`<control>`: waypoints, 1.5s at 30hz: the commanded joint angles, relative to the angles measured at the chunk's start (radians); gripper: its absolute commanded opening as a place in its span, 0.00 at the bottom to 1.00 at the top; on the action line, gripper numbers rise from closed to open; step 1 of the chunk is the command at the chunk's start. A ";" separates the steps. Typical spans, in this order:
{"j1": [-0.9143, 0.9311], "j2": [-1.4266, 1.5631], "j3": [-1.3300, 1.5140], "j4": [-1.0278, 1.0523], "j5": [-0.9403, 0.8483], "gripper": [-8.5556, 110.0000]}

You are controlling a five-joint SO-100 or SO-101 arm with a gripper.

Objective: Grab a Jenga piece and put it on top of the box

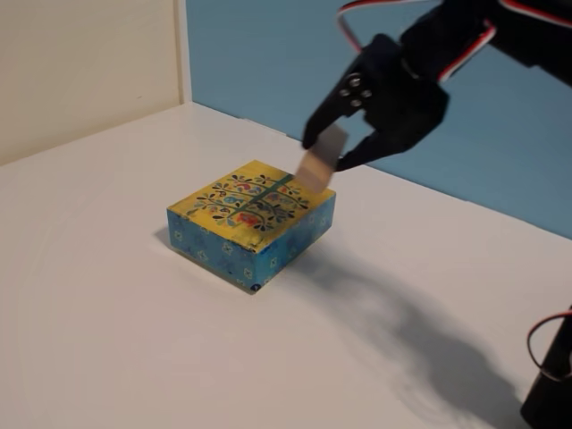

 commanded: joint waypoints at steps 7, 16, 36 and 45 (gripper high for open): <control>-0.031 -0.135 -0.207 0.060 -0.011 0.07; -0.067 -0.221 -0.242 0.064 -0.034 0.07; -0.121 -0.407 -0.463 0.097 -0.035 0.07; -0.127 -0.499 -0.494 0.098 -0.040 0.07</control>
